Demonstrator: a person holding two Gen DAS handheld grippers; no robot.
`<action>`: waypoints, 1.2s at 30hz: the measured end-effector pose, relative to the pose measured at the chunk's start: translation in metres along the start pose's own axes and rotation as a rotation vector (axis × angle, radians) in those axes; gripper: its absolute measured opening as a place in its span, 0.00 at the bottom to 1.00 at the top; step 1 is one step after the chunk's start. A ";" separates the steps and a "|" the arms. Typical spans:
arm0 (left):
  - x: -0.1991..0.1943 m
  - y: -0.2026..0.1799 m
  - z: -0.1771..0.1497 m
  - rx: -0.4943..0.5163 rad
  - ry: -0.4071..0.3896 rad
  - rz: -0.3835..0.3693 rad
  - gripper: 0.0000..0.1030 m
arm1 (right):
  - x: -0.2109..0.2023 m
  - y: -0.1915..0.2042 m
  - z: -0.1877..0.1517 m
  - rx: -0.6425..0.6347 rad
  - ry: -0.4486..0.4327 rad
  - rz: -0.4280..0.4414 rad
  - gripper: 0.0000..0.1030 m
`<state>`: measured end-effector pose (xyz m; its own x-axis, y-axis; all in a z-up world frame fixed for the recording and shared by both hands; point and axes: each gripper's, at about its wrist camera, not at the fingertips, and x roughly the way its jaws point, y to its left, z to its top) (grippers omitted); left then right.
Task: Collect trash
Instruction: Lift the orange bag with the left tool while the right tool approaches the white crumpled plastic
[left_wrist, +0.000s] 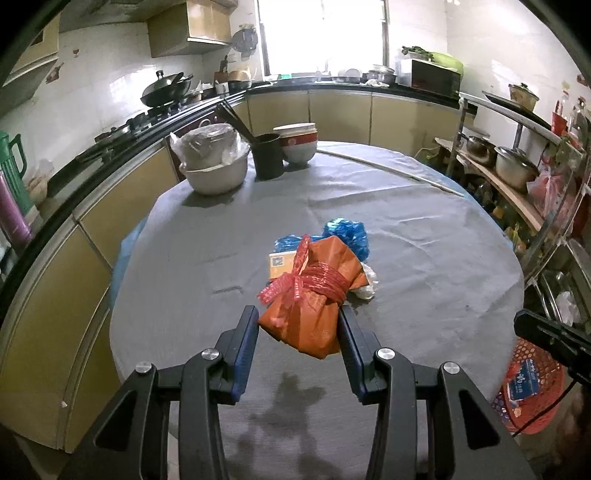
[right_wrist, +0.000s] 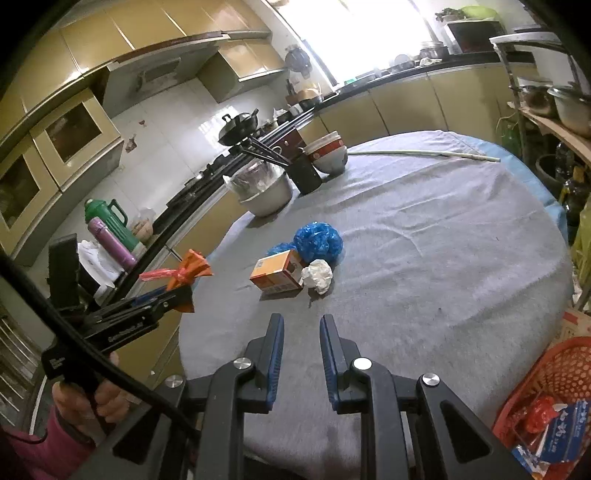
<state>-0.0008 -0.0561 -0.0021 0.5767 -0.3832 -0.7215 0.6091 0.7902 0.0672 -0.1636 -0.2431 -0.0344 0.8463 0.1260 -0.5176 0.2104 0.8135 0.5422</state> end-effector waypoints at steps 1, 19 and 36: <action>0.000 -0.002 0.001 0.004 -0.001 0.001 0.43 | -0.001 0.000 0.000 0.001 -0.003 0.001 0.21; -0.001 -0.036 0.003 0.066 -0.008 0.004 0.43 | -0.016 -0.019 -0.002 0.059 -0.028 0.006 0.21; 0.034 0.029 -0.015 -0.074 0.087 0.040 0.44 | 0.094 -0.014 0.019 0.054 0.192 -0.018 0.37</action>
<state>0.0284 -0.0387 -0.0353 0.5483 -0.3099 -0.7768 0.5429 0.8384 0.0487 -0.0777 -0.2535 -0.0781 0.7345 0.2214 -0.6415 0.2556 0.7854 0.5638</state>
